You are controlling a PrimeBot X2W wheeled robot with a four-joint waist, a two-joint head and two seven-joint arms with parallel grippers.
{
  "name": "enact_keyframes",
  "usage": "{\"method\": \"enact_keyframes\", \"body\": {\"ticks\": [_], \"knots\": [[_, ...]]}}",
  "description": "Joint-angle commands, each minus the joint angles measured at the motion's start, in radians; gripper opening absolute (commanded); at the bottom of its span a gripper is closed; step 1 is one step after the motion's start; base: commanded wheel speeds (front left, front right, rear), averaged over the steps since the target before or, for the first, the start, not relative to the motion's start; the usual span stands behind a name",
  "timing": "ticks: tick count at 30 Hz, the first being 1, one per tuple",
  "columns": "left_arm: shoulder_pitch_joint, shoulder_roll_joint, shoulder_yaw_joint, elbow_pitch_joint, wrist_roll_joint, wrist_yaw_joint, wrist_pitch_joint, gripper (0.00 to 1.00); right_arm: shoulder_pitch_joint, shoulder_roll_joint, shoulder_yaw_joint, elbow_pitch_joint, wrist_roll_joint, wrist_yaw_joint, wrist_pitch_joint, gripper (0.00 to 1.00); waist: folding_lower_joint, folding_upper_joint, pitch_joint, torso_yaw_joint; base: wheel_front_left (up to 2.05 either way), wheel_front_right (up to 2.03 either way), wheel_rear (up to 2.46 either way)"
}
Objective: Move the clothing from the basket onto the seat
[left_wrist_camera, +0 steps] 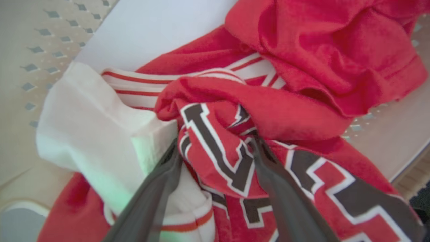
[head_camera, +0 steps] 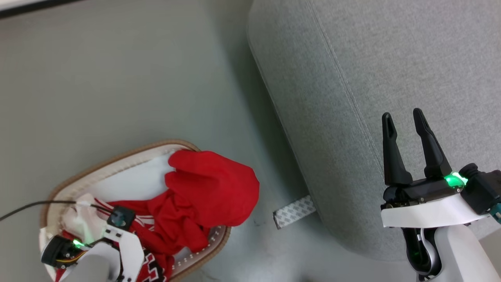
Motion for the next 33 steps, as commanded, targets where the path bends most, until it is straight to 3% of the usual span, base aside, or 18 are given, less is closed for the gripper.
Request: {"method": "enact_keyframes", "body": {"ticks": [1,8,9,11,12,21,33], "knots": [[-0.013,0.014,-0.017,0.008,0.021,-0.003,0.020,1.00,-0.014,0.001,0.003,-0.005,0.011,-0.002,0.001,1.00,-0.0001,-0.0001,0.037,-0.021,0.00,0.00,0.00],[-0.034,0.006,-0.073,0.012,0.055,0.001,0.073,1.00,-0.026,0.001,0.003,-0.005,0.031,-0.002,0.001,1.00,-0.0001,-0.0001,0.081,-0.030,0.00,0.00,0.00],[-0.032,0.007,-0.074,0.013,0.053,0.002,0.073,0.65,-0.025,0.001,0.002,-0.004,0.030,-0.002,0.001,1.00,-0.0001,-0.0001,0.081,-0.028,0.00,0.00,0.00],[-0.027,0.008,-0.072,0.009,0.041,0.007,0.059,0.13,-0.024,0.001,0.000,0.002,0.027,-0.002,0.001,1.00,-0.0001,-0.0001,0.074,-0.023,0.00,0.00,0.00],[-0.018,0.007,-0.068,0.006,0.031,0.006,0.049,0.00,-0.023,0.001,0.001,0.004,0.025,-0.002,0.001,1.00,-0.0001,-0.0001,0.068,-0.021,0.00,0.00,0.00],[0.077,0.003,-0.049,-0.004,-0.034,-0.012,-0.045,0.00,0.003,0.000,-0.020,0.020,-0.027,-0.002,0.001,1.00,-0.0001,-0.0001,-0.058,0.030,0.00,0.00,0.00],[0.177,-0.037,-0.074,-0.049,-0.154,-0.024,-0.261,0.00,0.056,0.000,-0.047,0.041,-0.103,-0.002,0.001,1.00,-0.0001,-0.0001,-0.278,0.151,0.00,0.00,0.00]]}}
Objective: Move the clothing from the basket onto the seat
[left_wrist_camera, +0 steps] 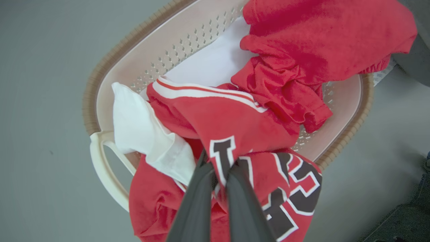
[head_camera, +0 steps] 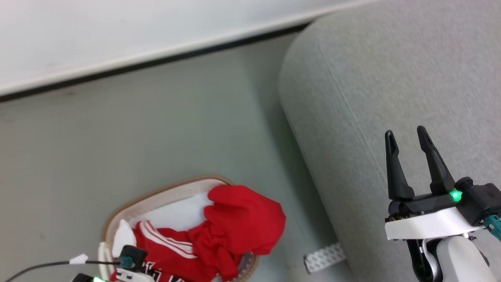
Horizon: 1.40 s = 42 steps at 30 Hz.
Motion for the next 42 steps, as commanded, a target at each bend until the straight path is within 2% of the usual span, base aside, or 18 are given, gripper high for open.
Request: {"method": "enact_keyframes", "body": {"ticks": [1,5,10,13,18,29,37,39,42], "knots": [[0.023,-0.004,-0.006,-0.016,-0.037,-0.002,-0.029,0.00,0.019,-0.002,-0.008,0.005,-0.012,-0.002,0.001,1.00,0.0000,0.0000,-0.078,0.069,0.00,0.00,0.00],[0.046,-0.022,-0.022,-0.071,-0.102,0.000,-0.049,0.00,0.034,-0.003,-0.018,0.014,-0.034,-0.002,0.001,1.00,0.0000,0.0000,-0.128,0.118,0.00,0.00,0.00],[0.093,-0.023,-0.021,-0.254,-0.180,-0.001,-0.049,0.00,0.049,-0.013,-0.017,0.019,-0.045,-0.002,0.001,1.00,0.0000,0.0000,-0.186,0.176,0.00,0.00,0.00],[0.047,-0.073,-0.013,-0.295,-0.216,-0.001,-0.050,0.00,0.065,-0.021,-0.017,0.026,-0.048,-0.002,0.001,1.00,0.0000,0.0000,-0.225,0.206,0.00,0.00,0.00],[0.030,-0.103,-0.007,-0.374,-0.276,0.000,-0.049,0.00,0.091,-0.028,-0.023,0.033,-0.048,-0.002,0.001,1.00,0.0000,0.0000,-0.279,0.251,0.00,0.00,0.00],[0.008,-0.063,-0.038,-0.607,-0.432,-0.001,-0.049,0.00,0.147,-0.027,-0.025,0.041,-0.045,-0.002,0.001,1.00,0.0000,0.0000,-0.351,0.300,0.00,0.00,0.00],[-0.051,-0.059,-0.020,-0.747,-0.479,-0.001,-0.049,0.00,0.166,-0.025,-0.003,0.040,-0.039,-0.002,0.001,1.00,0.0000,0.0000,-0.368,0.318,0.00,0.00,0.00],[-0.070,-0.044,-0.014,-0.780,-0.455,0.008,-0.049,0.00,0.167,-0.024,0.009,0.043,-0.038,-0.002,0.001,1.00,0.0000,0.0000,-0.374,0.318,0.00,0.00,0.00],[-0.078,-0.050,0.005,-0.837,-0.483,0.022,-0.041,0.00,0.173,-0.024,0.020,0.044,-0.034,-0.002,0.001,1.00,0.0000,0.0000,-0.382,0.316,0.00,0.00,0.00]]}}
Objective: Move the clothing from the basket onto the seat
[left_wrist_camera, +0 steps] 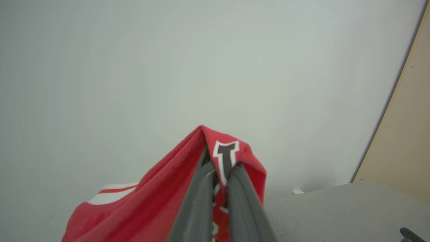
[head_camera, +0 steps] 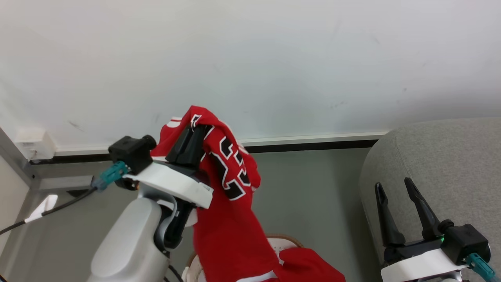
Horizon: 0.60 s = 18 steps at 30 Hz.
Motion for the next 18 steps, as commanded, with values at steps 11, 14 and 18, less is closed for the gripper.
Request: {"method": "enact_keyframes", "body": {"ticks": [11,14,18], "knots": [[0.032,0.018,0.008,-0.142,-0.020,0.052,0.062,0.00,0.016,-0.009,0.035,0.002,0.013,-0.002,0.001,1.00,0.0002,0.0000,-0.021,-0.012,0.00,0.00,0.00],[0.039,0.015,0.002,-0.154,-0.022,0.059,0.069,0.00,0.012,-0.010,0.059,0.000,0.026,-0.002,0.001,1.00,0.0002,0.0000,-0.023,-0.011,0.00,0.00,0.00],[0.037,0.010,-0.013,-0.166,-0.020,0.058,0.080,0.00,-0.003,-0.007,0.165,-0.003,0.132,-0.002,0.001,1.00,0.0002,0.0000,-0.022,-0.004,0.00,0.00,0.00]]}}
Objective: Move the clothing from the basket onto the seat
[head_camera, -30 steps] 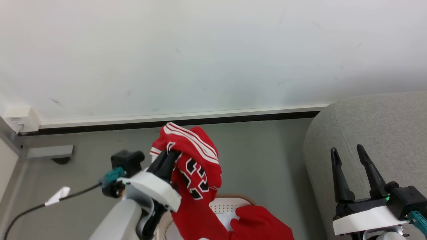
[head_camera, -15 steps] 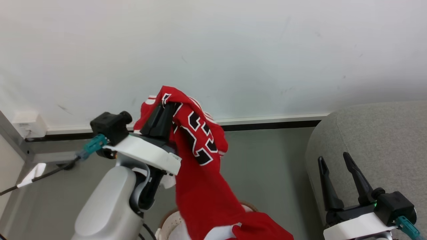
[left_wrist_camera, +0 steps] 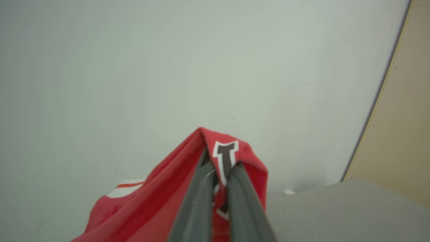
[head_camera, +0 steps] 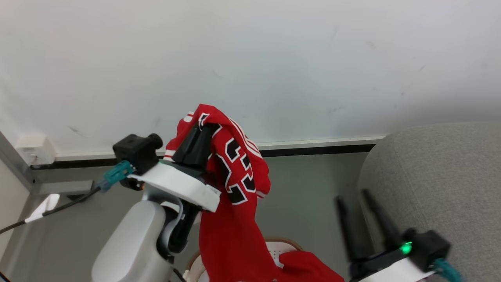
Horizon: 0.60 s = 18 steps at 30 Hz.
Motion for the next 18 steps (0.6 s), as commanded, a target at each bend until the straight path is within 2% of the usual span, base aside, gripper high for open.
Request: {"method": "enact_keyframes", "body": {"ticks": [1,6,10,14,18], "knots": [[0.003,-0.002,-0.008,-0.008,0.005,-0.004,0.006,0.00,-0.015,-0.017,0.075,0.006,0.025,-0.002,0.001,1.00,0.0001,-0.0001,0.002,0.008,0.00,0.00,0.00],[-0.022,-0.014,-0.033,-0.001,0.012,-0.009,0.018,0.00,-0.071,-0.052,0.289,0.019,0.128,-0.002,0.001,1.00,0.0001,-0.0001,0.000,0.038,0.00,0.00,0.00],[-0.044,-0.034,-0.059,0.012,0.011,-0.018,0.030,0.00,-0.126,-0.074,0.416,0.056,0.179,-0.002,0.001,1.00,0.0001,-0.0001,-0.007,0.080,0.00,0.00,0.00],[-0.063,-0.058,-0.093,0.027,0.003,-0.029,0.037,0.00,-0.173,-0.072,0.494,0.104,0.209,-0.002,0.001,1.00,0.0001,-0.0001,-0.013,0.123,0.00,0.00,0.00],[-0.071,-0.081,-0.133,0.031,-0.012,-0.040,0.040,0.00,-0.220,-0.060,0.505,0.187,0.182,-0.002,0.001,1.00,0.0001,-0.0001,-0.019,0.161,0.00,0.00,0.00]]}}
